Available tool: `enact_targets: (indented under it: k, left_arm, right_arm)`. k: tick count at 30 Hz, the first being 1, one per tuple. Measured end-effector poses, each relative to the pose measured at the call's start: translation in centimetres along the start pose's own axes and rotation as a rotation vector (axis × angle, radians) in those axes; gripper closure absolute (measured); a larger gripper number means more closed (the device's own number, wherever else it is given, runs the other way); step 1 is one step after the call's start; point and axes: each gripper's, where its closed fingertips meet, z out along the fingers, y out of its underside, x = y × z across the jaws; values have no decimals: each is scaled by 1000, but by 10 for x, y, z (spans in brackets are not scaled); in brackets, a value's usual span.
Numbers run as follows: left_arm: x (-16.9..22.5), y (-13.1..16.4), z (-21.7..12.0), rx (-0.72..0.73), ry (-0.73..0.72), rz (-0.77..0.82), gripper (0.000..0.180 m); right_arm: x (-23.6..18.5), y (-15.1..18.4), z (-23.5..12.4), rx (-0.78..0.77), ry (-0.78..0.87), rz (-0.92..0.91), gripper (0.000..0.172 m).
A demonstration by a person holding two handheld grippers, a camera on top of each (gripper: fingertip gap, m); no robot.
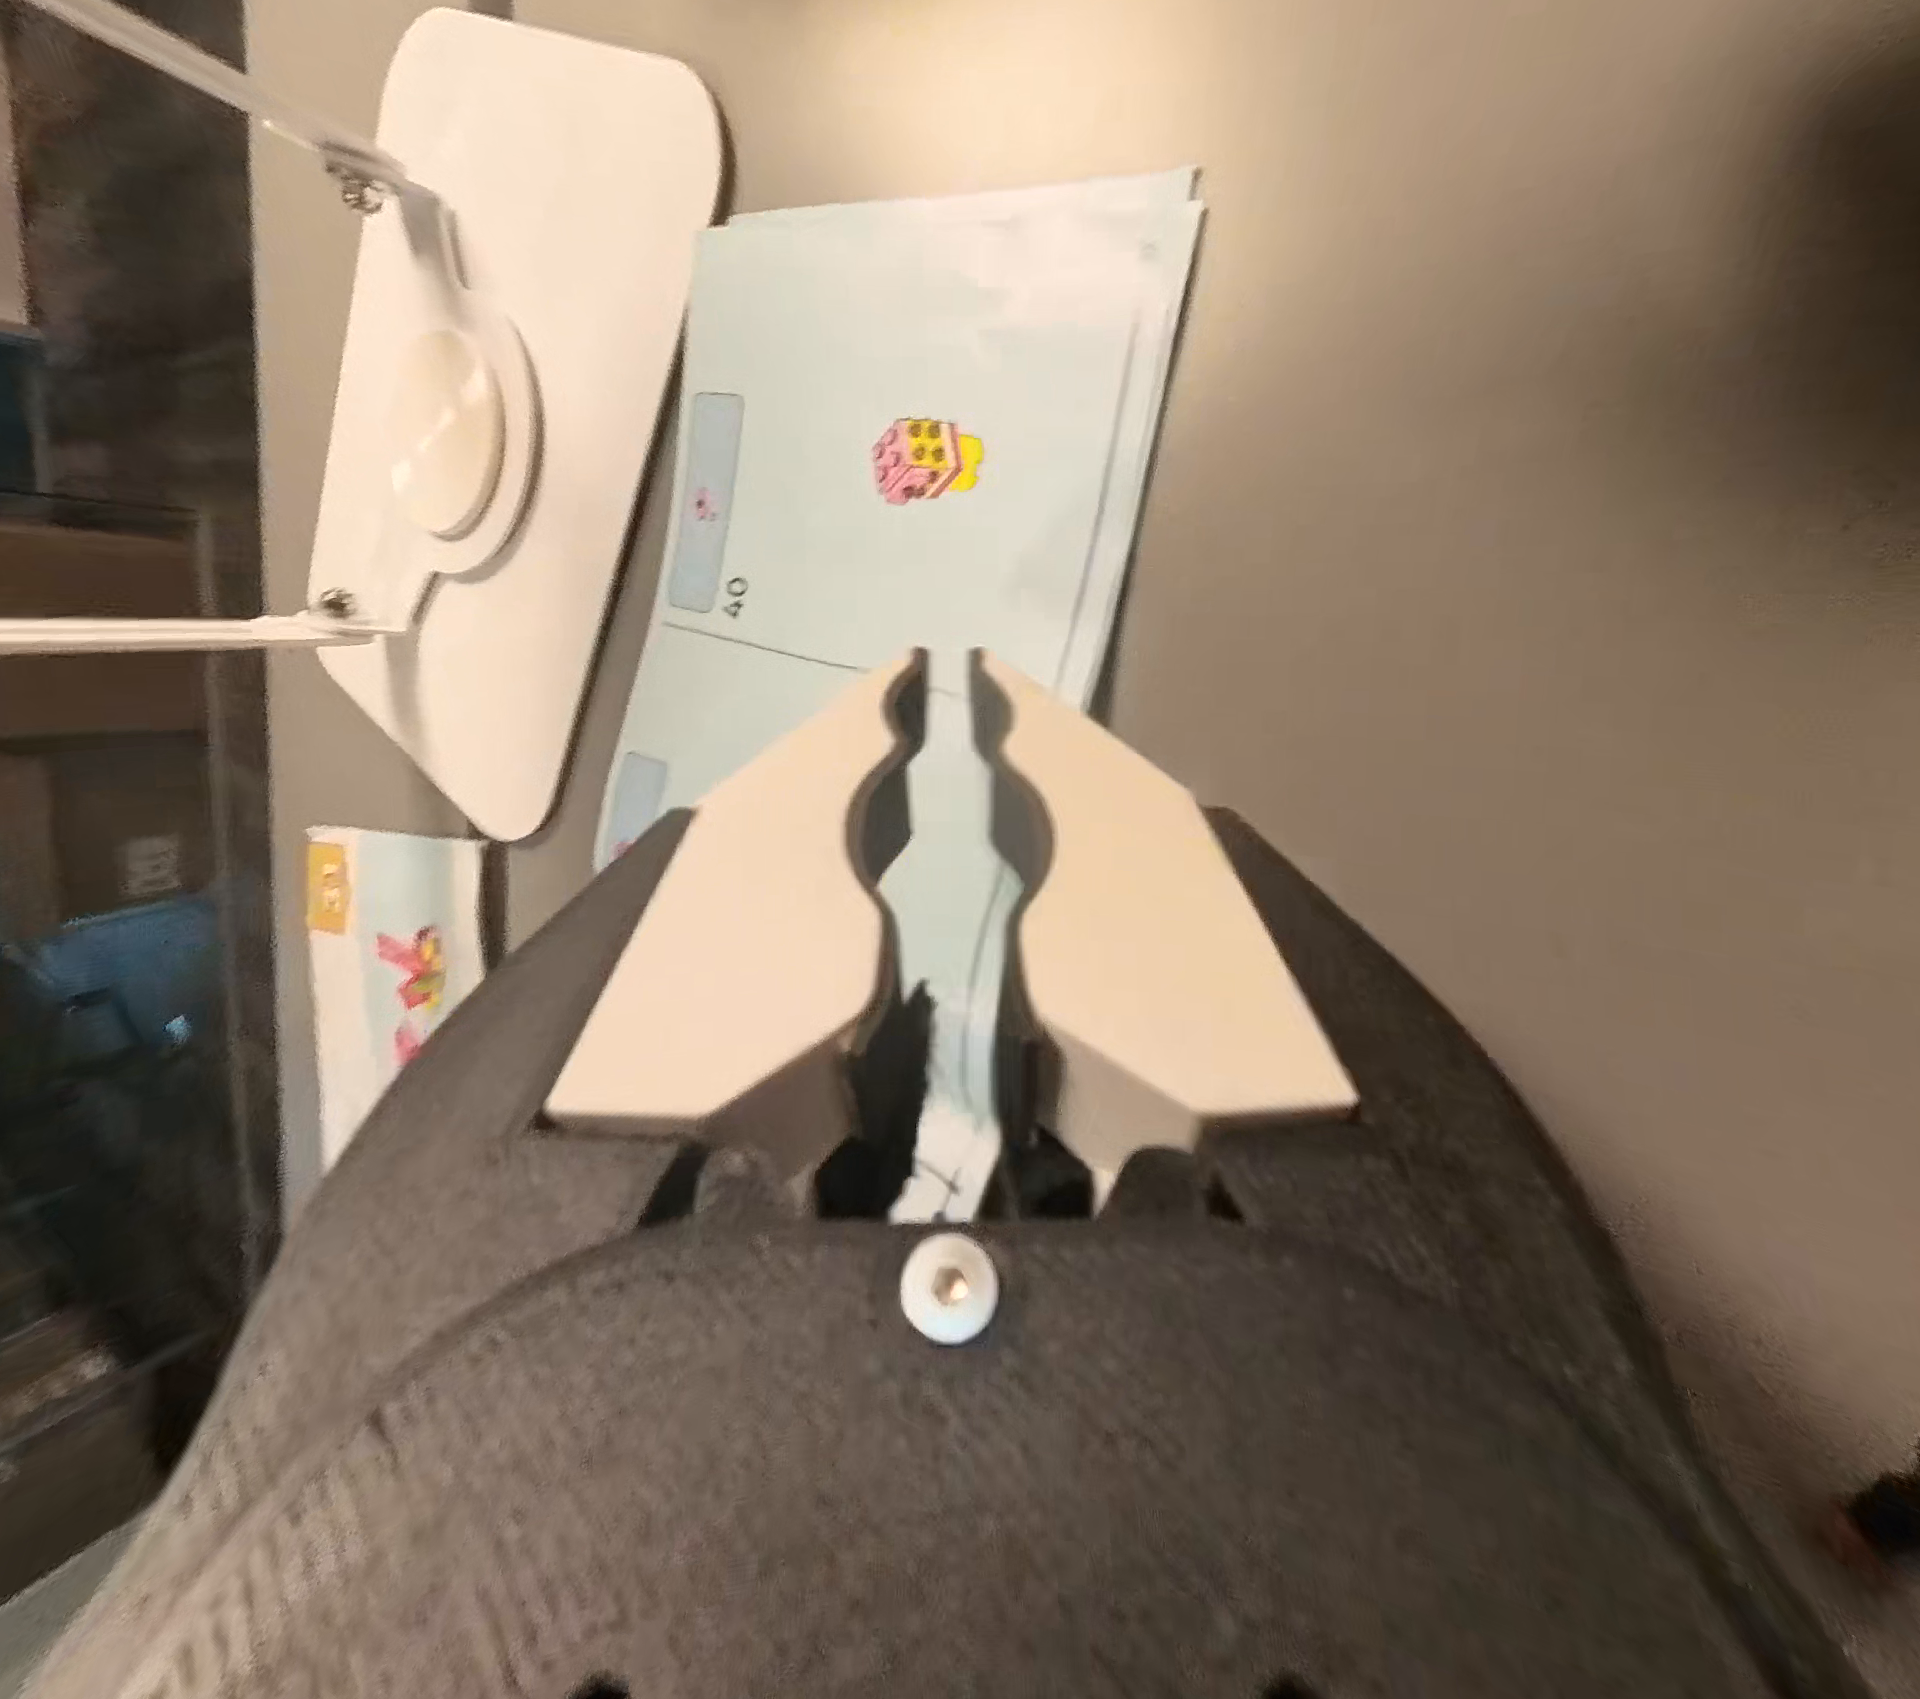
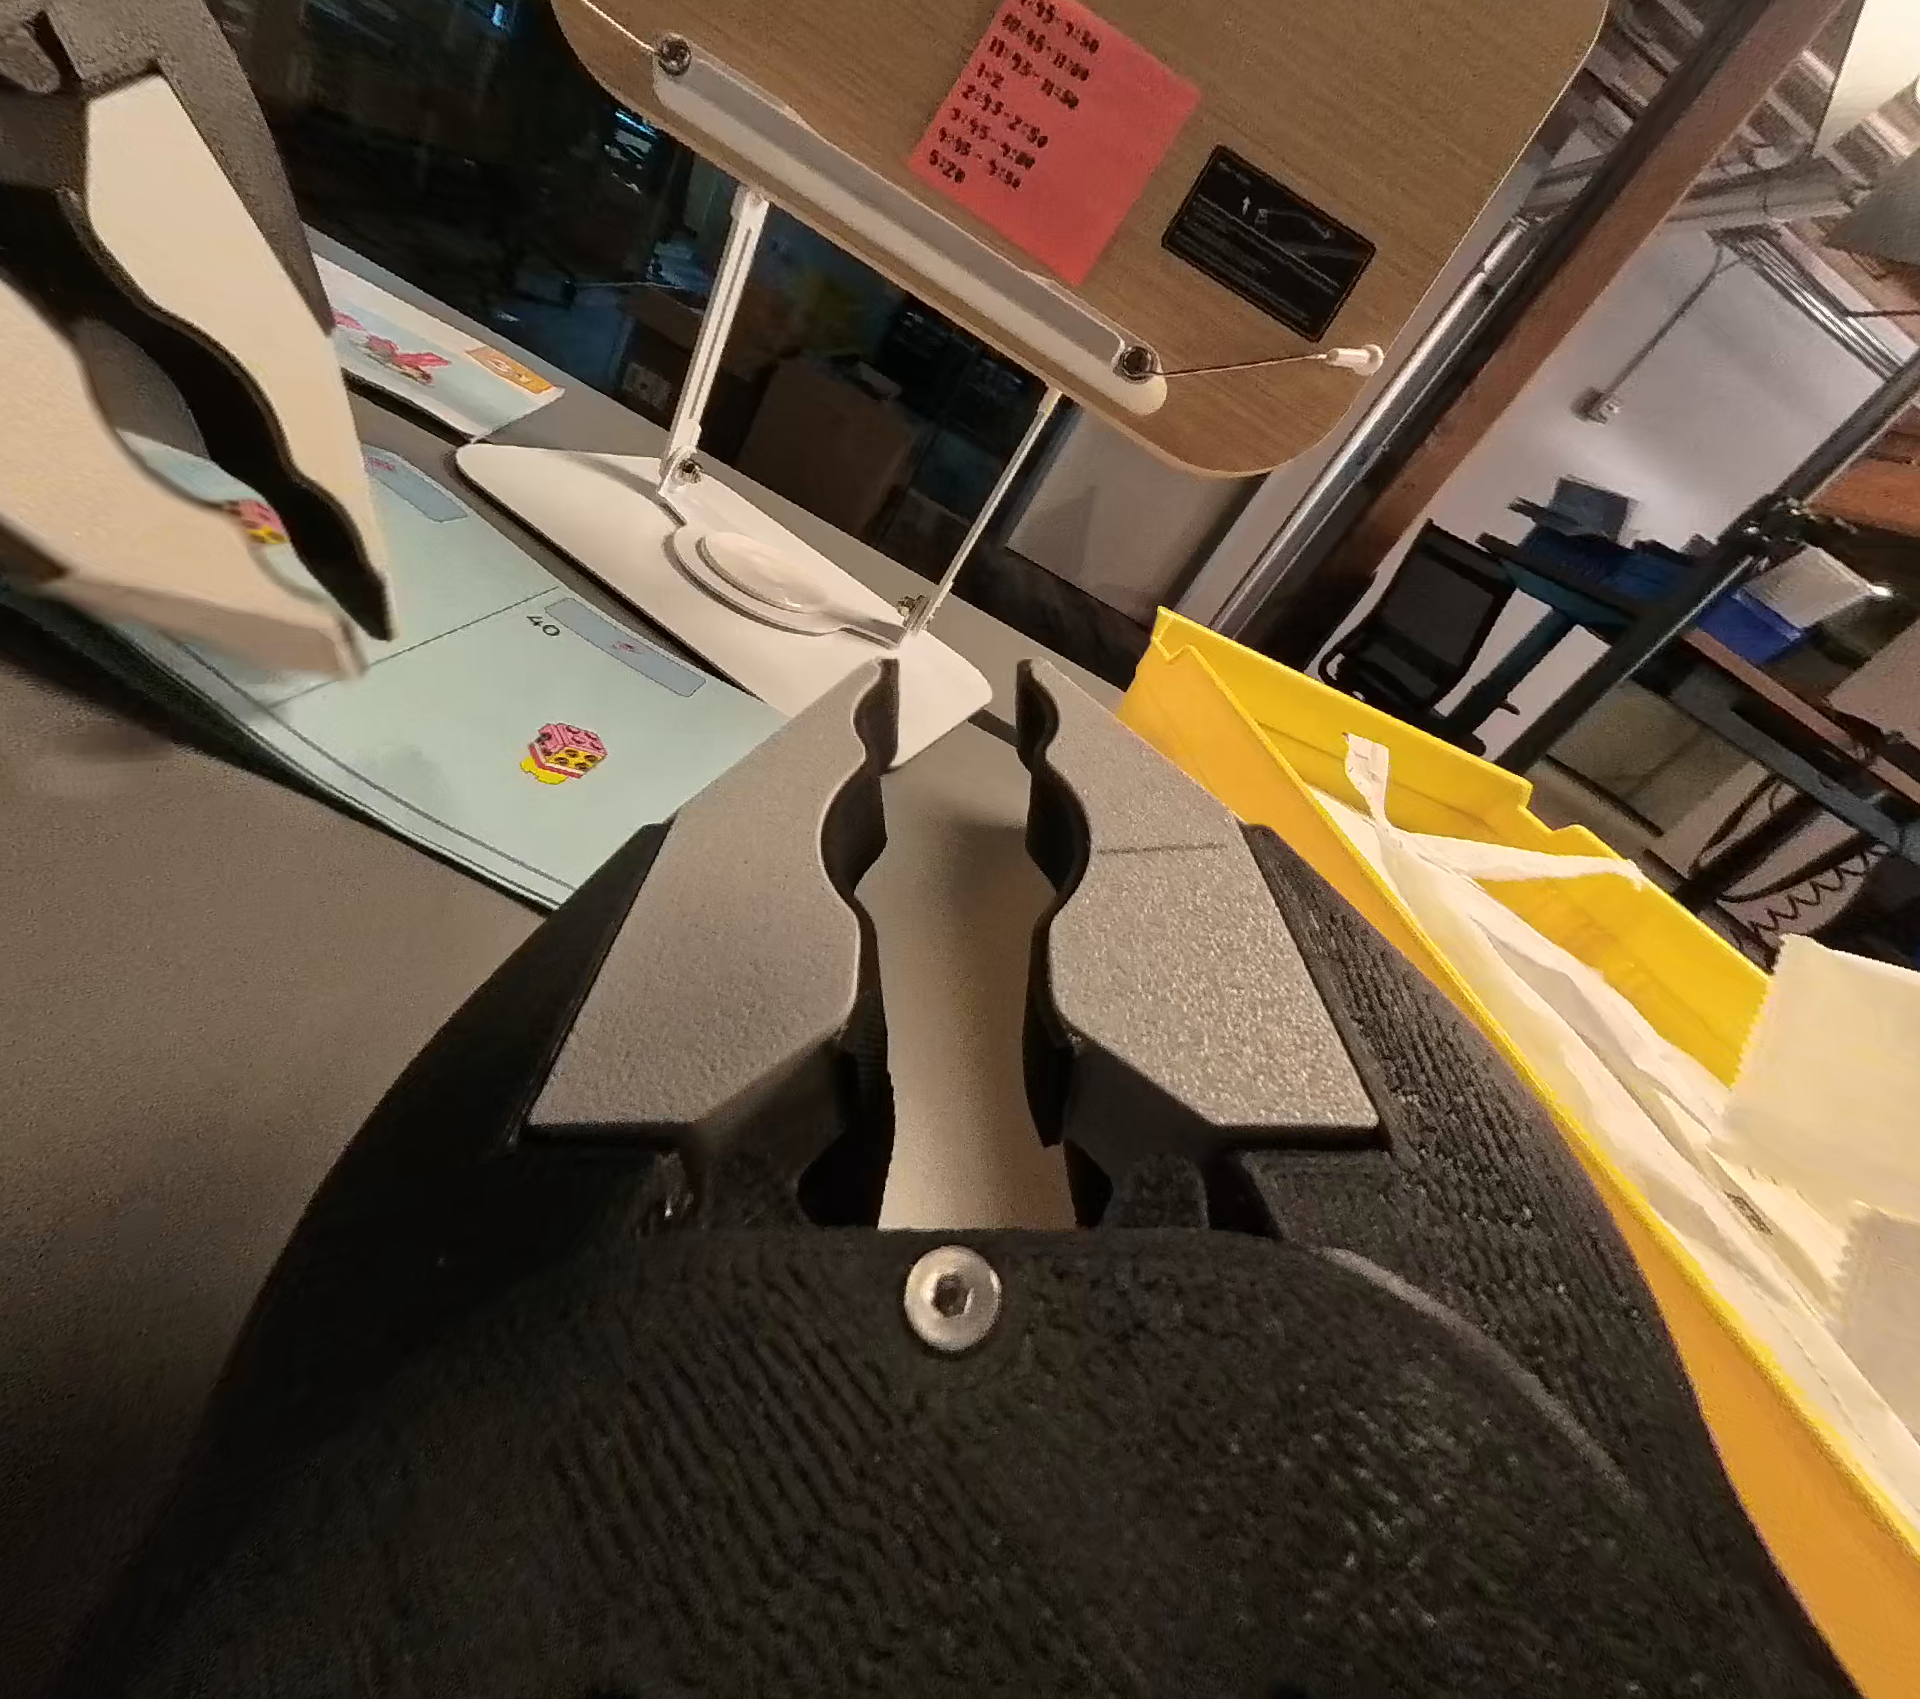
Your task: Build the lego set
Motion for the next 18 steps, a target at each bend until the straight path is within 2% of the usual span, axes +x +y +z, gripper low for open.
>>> enact_targets:
  k: [3,5,11,18]
  left_arm:
    - [15,3,-3,-28,126,-25,141]
    - [18,11,-5,-72,171,-4,129]
    - [5,22,-6,-115,80,128,146]
    - [-5,15,-8,-84,-40,160,159]
  right_arm:
    - [1,0,0,0,2,4,151]
    - [1,0,0,0,2,4,151]
    - [0,0,0,0,-2,1,152]
    - [0,0,0,1,-2,1,152]
